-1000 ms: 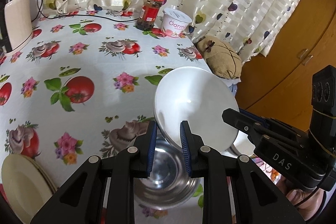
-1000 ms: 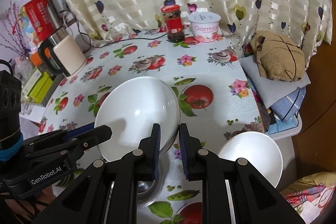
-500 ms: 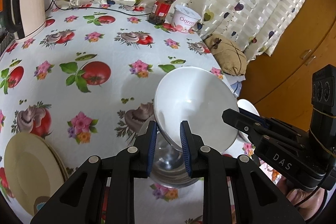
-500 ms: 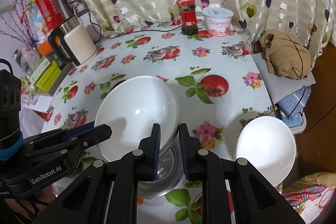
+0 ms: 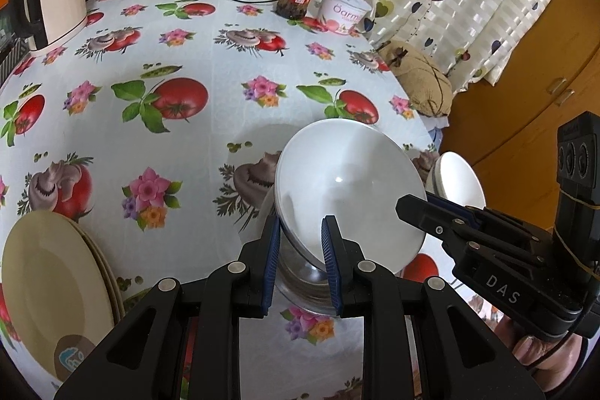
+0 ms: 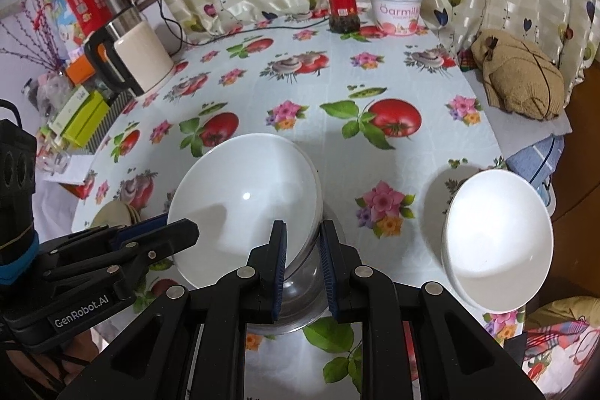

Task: Organize plates and bowls
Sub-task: 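Carry the white bowl with both grippers and lower it into the steel bowl, then open both grippers and release the white bowl in the steel bowl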

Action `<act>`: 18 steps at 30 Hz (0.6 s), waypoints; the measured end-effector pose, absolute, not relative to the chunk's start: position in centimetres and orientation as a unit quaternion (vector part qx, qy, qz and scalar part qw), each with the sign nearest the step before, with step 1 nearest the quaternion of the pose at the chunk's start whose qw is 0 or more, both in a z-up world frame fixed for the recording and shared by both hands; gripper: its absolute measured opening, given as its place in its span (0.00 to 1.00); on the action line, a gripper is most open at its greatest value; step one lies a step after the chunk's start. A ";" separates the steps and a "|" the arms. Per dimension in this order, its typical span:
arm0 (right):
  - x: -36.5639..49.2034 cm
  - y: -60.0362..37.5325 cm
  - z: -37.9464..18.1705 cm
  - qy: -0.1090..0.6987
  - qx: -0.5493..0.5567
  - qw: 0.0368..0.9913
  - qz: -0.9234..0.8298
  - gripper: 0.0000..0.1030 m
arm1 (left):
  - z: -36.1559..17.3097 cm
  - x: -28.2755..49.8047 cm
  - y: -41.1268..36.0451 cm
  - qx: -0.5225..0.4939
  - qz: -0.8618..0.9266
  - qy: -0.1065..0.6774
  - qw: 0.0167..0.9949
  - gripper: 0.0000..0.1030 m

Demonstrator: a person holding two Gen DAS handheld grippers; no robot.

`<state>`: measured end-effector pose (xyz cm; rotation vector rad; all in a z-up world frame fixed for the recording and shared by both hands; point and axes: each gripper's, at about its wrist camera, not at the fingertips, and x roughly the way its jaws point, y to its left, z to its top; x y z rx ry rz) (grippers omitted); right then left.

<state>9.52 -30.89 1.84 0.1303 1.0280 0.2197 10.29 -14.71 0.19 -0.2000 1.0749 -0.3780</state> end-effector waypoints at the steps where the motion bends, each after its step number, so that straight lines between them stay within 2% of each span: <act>1: 9.5 -30.9 1.6 0.493 0.063 0.861 0.105 0.18 | 0.1 10.3 -14.7 -0.094 -0.178 0.509 0.837 0.23; 18: 9.7 -31.0 -0.4 0.514 0.064 0.849 0.108 0.19 | -1.0 10.3 -14.9 -0.091 -0.178 0.522 0.829 0.23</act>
